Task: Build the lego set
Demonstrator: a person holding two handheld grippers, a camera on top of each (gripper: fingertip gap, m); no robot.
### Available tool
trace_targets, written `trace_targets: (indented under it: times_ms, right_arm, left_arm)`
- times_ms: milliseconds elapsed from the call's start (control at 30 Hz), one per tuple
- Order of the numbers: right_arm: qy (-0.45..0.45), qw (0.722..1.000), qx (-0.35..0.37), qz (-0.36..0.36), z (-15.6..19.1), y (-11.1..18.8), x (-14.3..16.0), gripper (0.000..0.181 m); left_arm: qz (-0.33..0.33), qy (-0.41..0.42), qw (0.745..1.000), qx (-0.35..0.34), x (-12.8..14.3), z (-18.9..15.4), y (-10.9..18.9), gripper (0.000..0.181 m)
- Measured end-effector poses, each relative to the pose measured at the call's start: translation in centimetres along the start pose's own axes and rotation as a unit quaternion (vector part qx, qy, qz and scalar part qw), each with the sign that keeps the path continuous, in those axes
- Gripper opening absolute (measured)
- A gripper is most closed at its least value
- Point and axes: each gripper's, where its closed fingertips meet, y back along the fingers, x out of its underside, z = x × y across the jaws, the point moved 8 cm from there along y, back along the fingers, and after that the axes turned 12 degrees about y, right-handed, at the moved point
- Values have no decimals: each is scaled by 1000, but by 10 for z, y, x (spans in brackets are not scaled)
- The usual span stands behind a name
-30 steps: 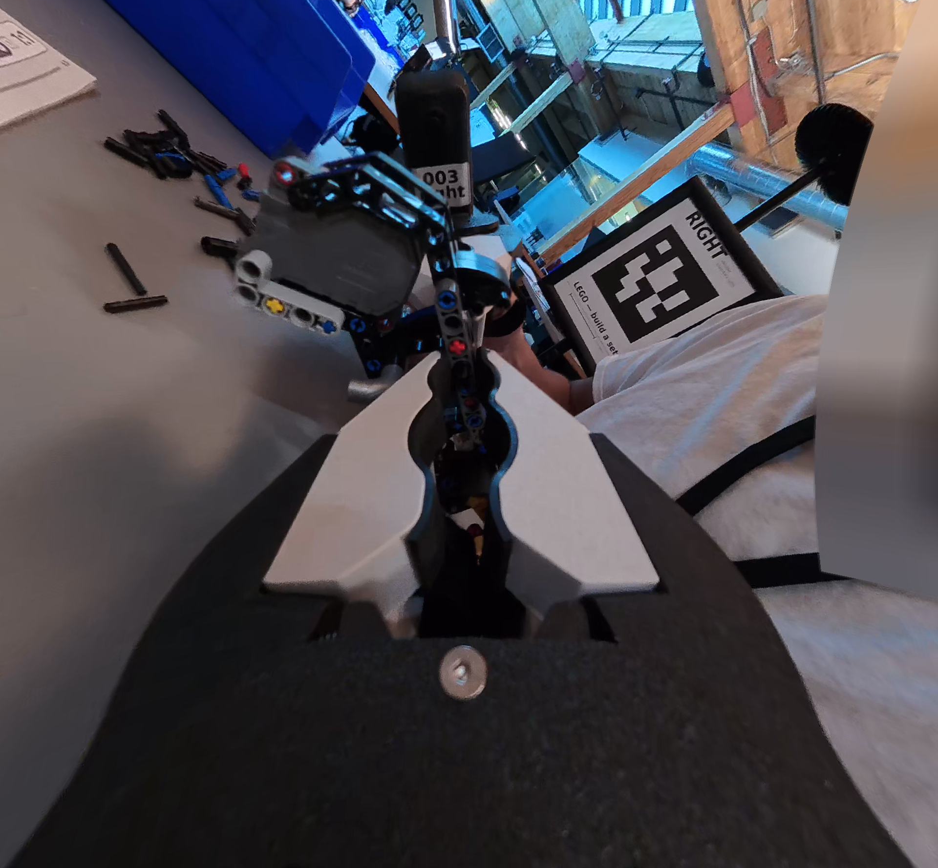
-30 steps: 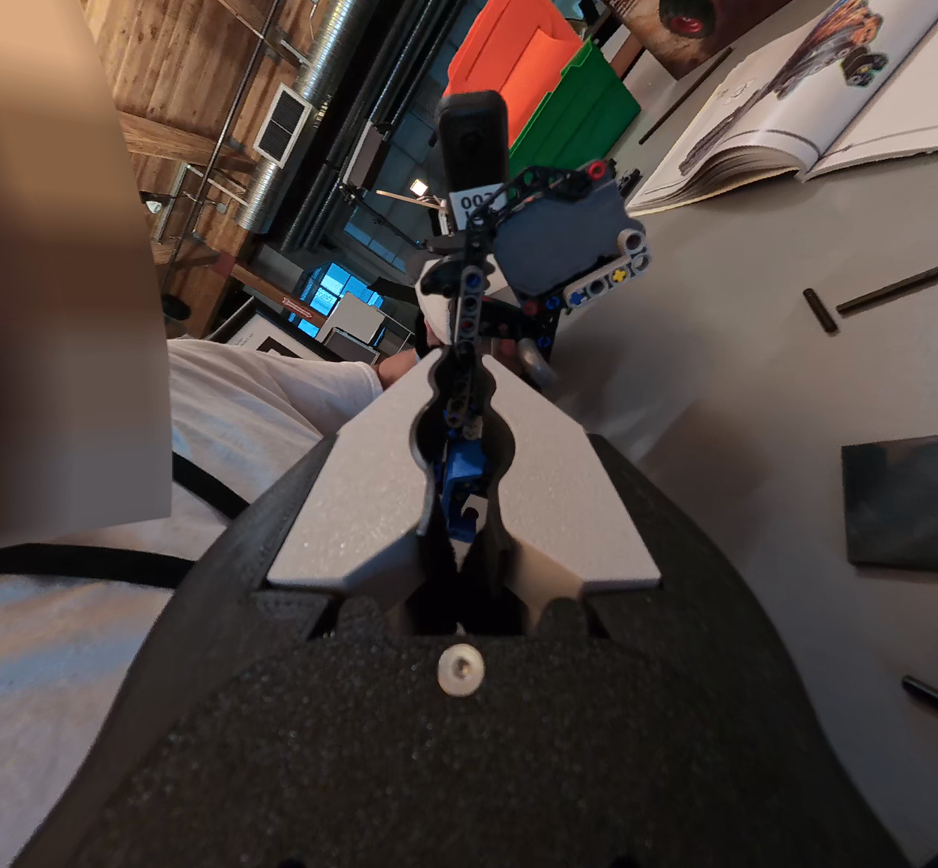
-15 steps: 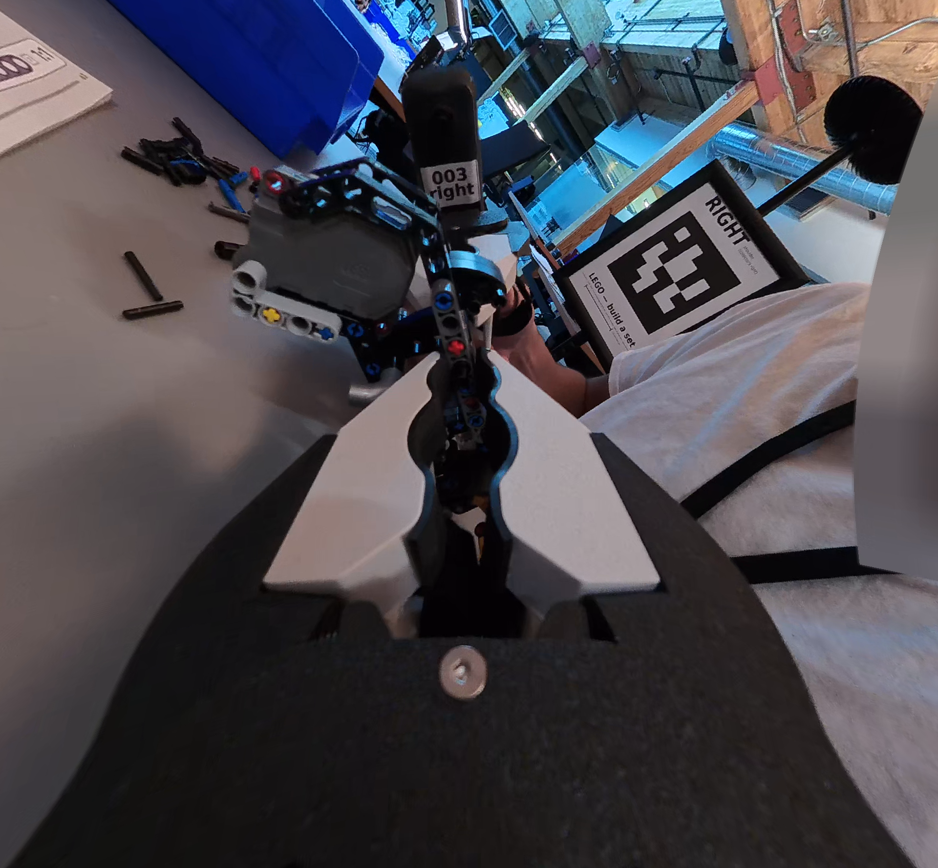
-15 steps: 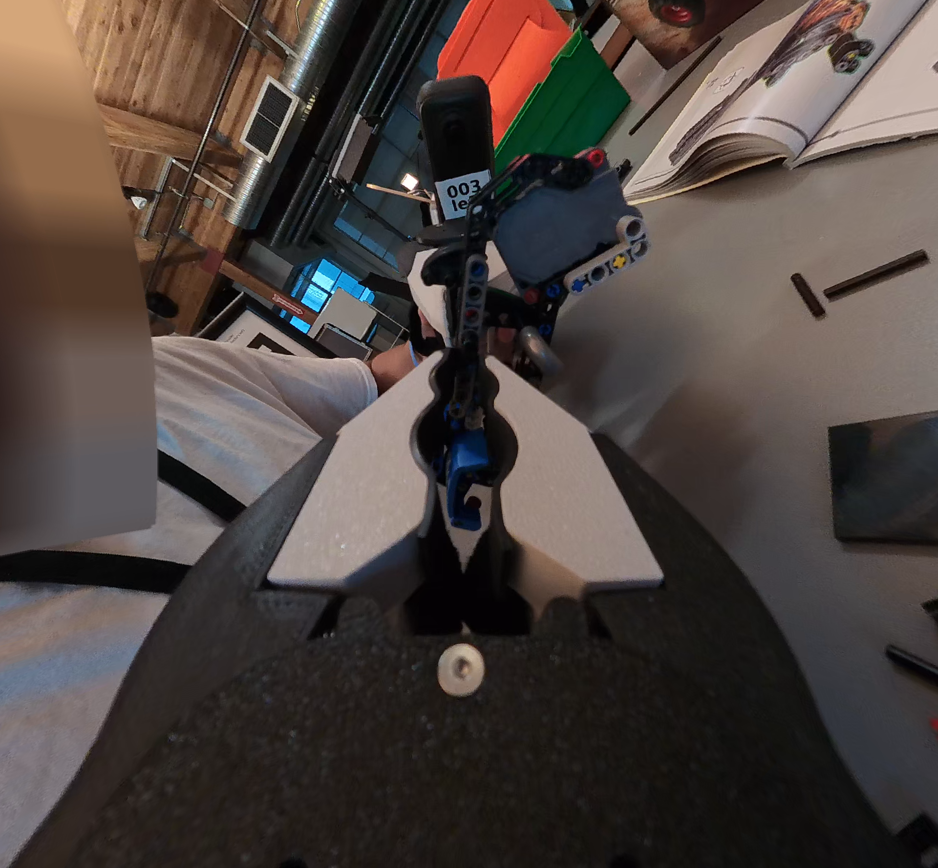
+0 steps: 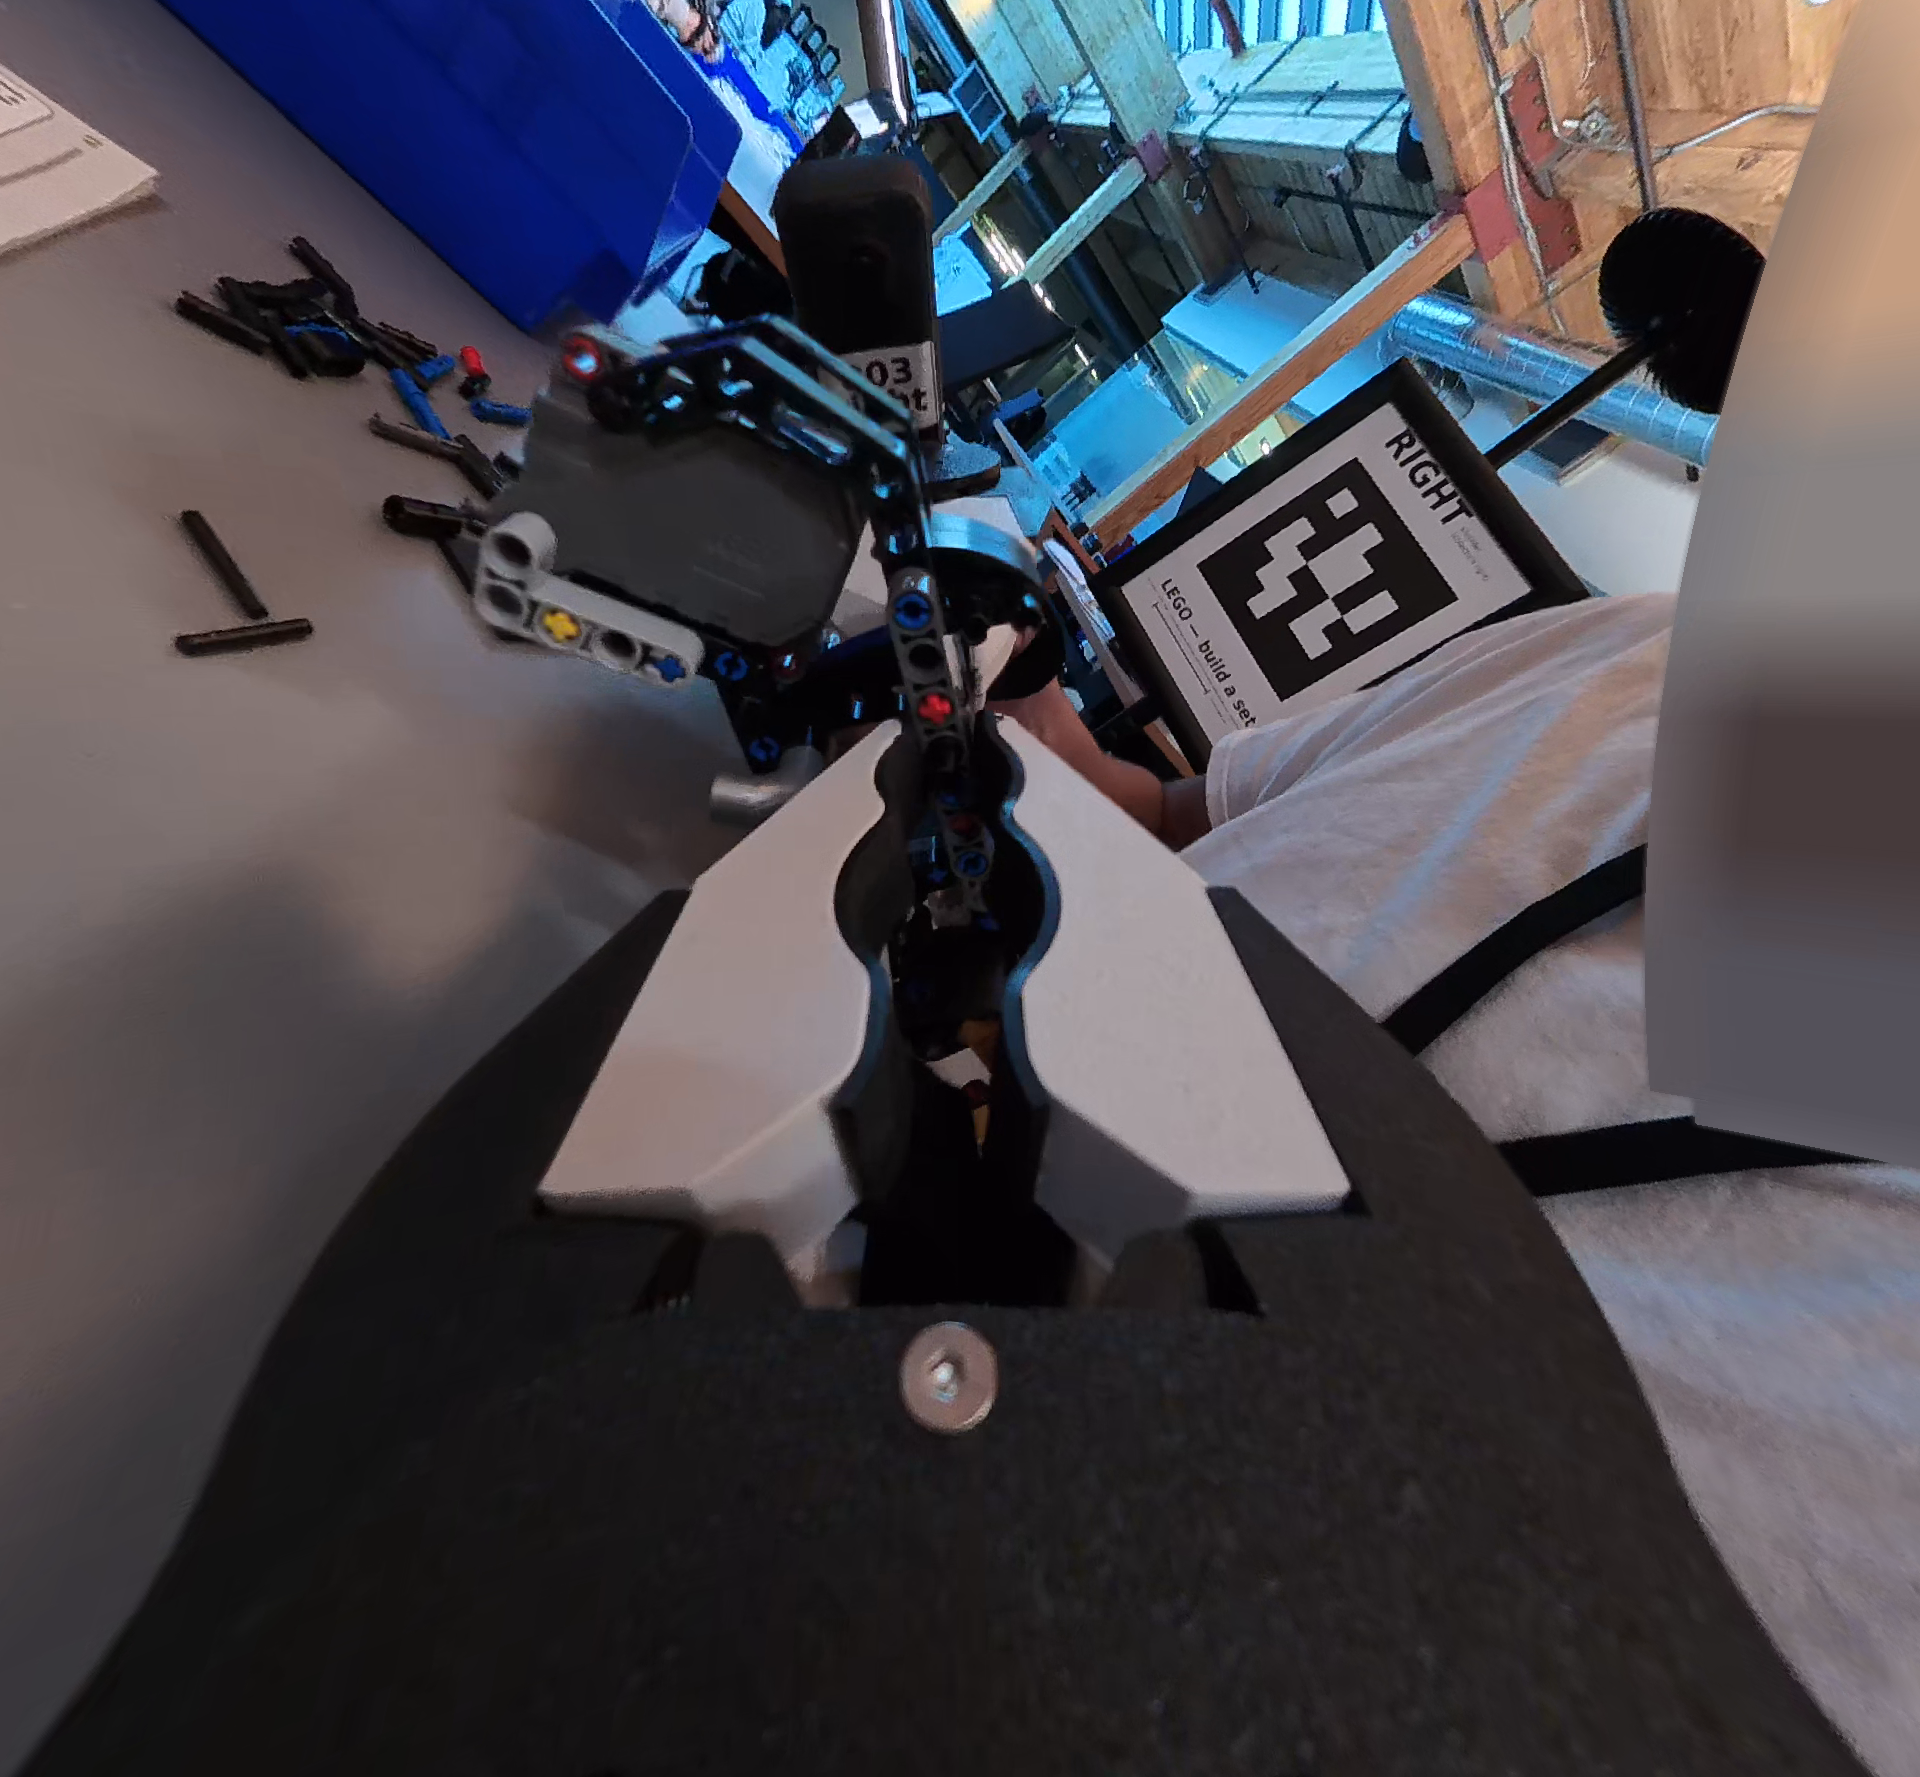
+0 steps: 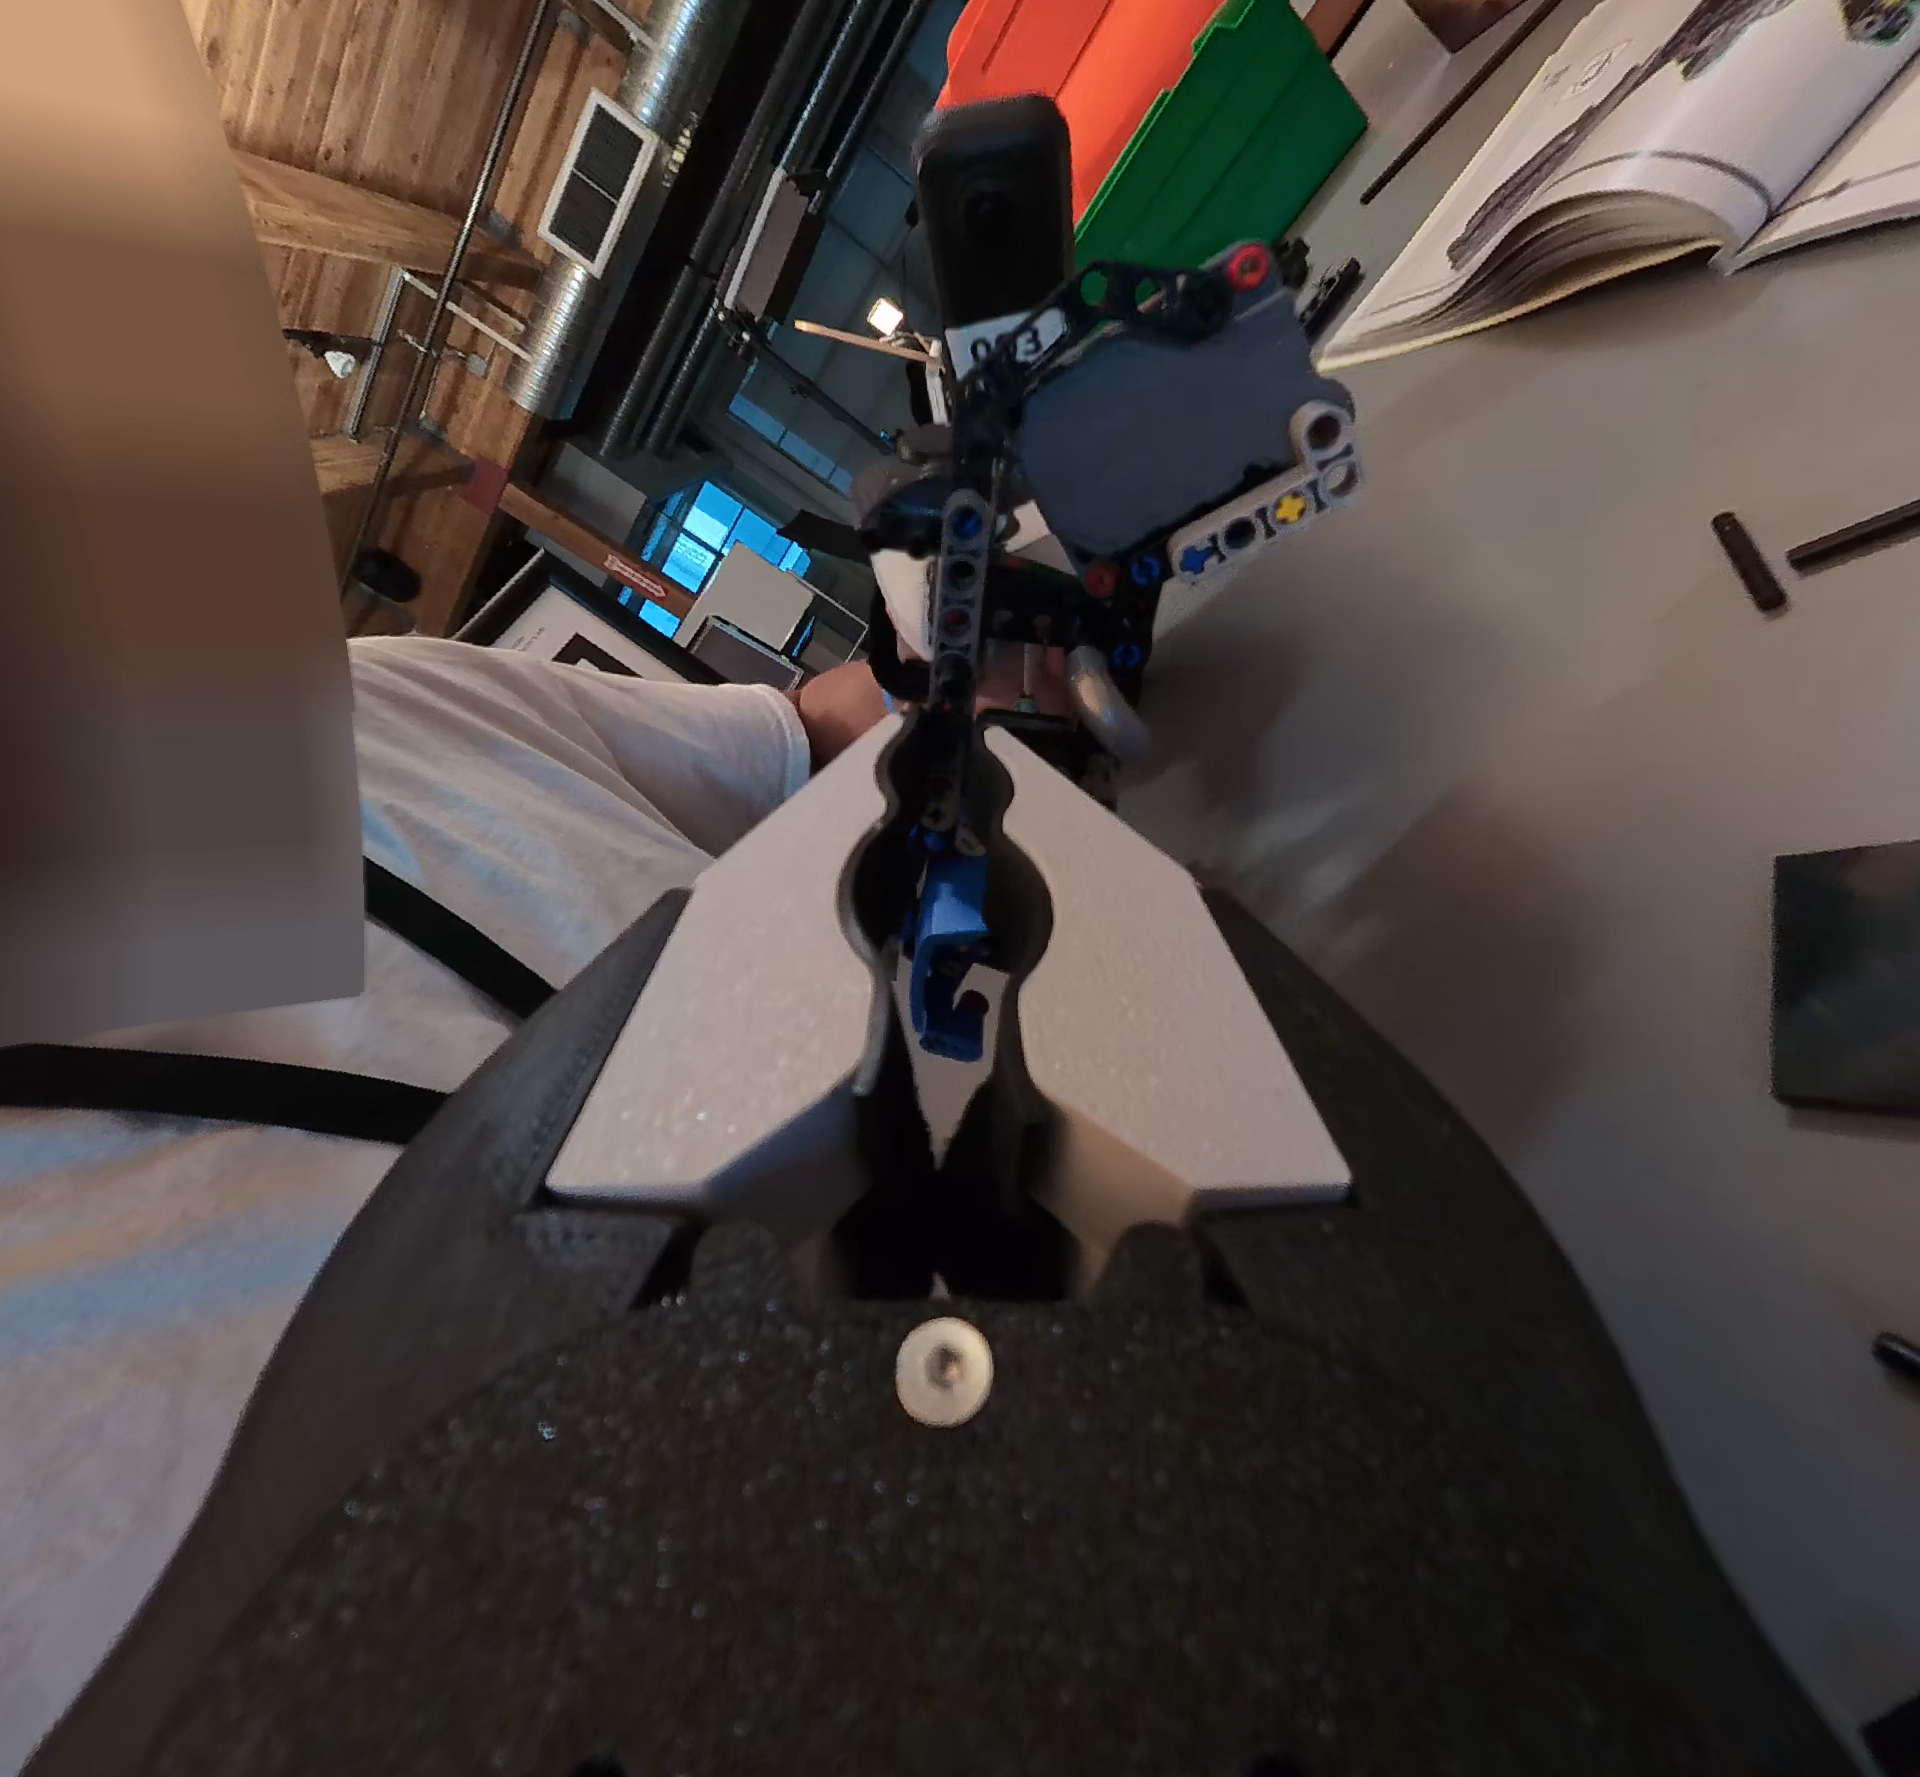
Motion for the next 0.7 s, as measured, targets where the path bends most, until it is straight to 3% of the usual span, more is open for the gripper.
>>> trace_targets:
  times_ms: [300, 467, 633, 700]
  right_arm:
    - [15, 999, 39, -6, -2, 0, -1, 6]
    - [4, 998, 58, -2, -6, 0, -1, 5]
    - [1, 998, 64, 8, -9, -3, 1, 5]
    - [-5, 998, 67, 7, -10, -3, 0, 5]
  left_arm:
    - [-6, 17, 1000, -13, -3, 3, 1, 6]
    - [18, 14, 999, -40, -1, 7, 1, 20]
    - [75, 15, 995, -65, 9, 11, -6, 16]
    - [68, 18, 995, -66, 9, 11, -7, 14]
